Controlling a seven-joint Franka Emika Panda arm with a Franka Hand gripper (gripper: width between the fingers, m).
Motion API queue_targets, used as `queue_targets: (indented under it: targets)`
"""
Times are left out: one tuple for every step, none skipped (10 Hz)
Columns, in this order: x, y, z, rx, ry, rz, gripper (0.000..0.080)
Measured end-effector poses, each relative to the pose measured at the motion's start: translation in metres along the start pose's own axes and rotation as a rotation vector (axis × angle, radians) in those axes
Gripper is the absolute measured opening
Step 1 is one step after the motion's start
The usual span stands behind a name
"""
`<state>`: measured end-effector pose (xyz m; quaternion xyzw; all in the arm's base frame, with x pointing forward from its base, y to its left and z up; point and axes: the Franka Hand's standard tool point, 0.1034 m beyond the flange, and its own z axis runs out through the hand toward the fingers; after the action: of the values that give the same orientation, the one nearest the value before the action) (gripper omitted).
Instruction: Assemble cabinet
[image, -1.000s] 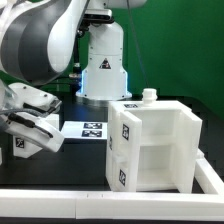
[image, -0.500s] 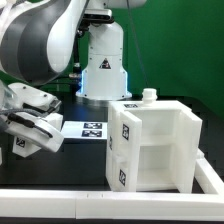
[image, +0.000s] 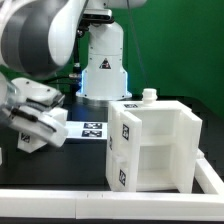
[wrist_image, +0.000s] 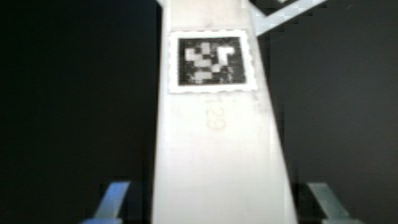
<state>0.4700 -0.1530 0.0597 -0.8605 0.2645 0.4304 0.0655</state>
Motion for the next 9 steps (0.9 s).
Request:
queue_targets:
  targets:
    - [-0.011, -0.001, -0.010, -0.001, 0.017, -0.037, 0.0285]
    - [-0.014, -0.001, -0.014, -0.010, 0.027, -0.056, 0.0285]
    - [-0.011, 0.001, -0.010, -0.009, 0.020, -0.044, 0.0285]
    - [-0.010, 0.004, -0.009, 0.003, 0.017, -0.039, 0.0285]
    - [-0.009, 0.005, -0.010, 0.015, 0.017, -0.035, 0.0285]
    - [-0.008, 0.005, -0.011, 0.072, 0.015, -0.025, 0.0285]
    - [-0.009, 0.000, -0.015, 0.186, 0.018, -0.015, 0.0285]
    - [-0.016, -0.007, -0.020, 0.271, 0.053, -0.012, 0.0286]
    - [-0.024, -0.010, -0.023, 0.351, 0.093, -0.004, 0.0286]
